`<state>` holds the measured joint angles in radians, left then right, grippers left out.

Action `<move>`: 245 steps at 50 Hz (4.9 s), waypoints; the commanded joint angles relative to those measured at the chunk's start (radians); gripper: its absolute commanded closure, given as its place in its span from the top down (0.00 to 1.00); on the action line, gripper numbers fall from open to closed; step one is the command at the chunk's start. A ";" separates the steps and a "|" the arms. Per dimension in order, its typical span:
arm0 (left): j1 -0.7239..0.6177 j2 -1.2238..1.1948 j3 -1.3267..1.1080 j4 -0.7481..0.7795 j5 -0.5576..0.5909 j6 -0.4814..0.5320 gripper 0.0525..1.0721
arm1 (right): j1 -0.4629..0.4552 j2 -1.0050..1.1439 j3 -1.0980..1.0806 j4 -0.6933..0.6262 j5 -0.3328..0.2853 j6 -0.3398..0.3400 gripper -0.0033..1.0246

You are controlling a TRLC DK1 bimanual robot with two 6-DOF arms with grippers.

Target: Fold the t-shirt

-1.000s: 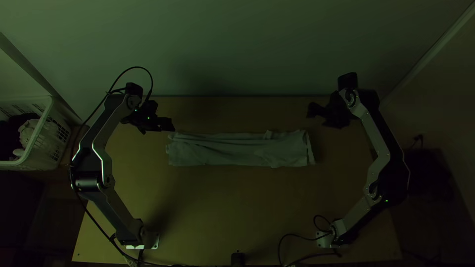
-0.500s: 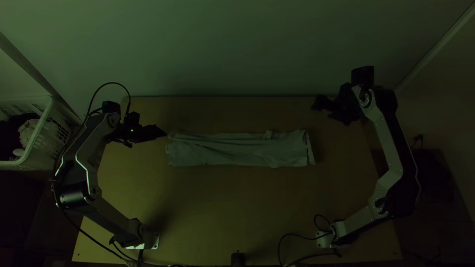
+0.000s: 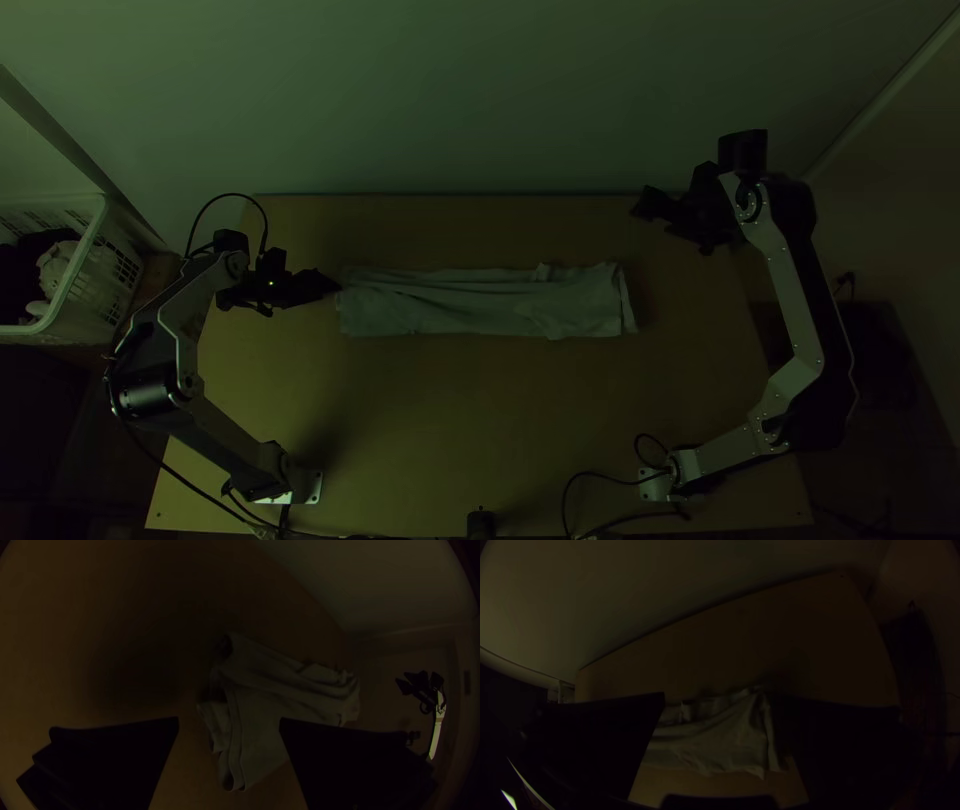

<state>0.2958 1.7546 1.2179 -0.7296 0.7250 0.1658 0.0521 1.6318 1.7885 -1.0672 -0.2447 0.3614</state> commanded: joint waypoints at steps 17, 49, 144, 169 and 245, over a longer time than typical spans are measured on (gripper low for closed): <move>-0.078 0.109 -0.049 0.039 0.019 -0.034 0.95 | 0.005 -0.079 -0.044 -0.008 -0.007 -0.012 0.96; -0.340 0.095 -0.055 0.185 -0.016 -0.269 0.85 | 0.006 -0.115 -0.106 -0.008 -0.007 -0.022 0.96; -0.112 -0.259 0.506 -0.564 -0.461 -0.020 0.02 | -0.149 -0.276 -0.321 0.108 -0.008 -0.095 0.96; -0.520 -0.156 0.677 -0.588 -0.579 -0.246 0.02 | -0.210 -0.360 -0.396 0.108 -0.027 -0.110 0.96; -1.051 0.324 1.059 -0.432 -0.746 -0.407 0.96 | -0.216 -0.595 -0.640 0.124 -0.038 -0.061 0.96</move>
<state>-0.7528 2.1002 2.2452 -1.1755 0.0132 -0.2432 -0.1925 1.0615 1.1782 -0.9573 -0.2783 0.2707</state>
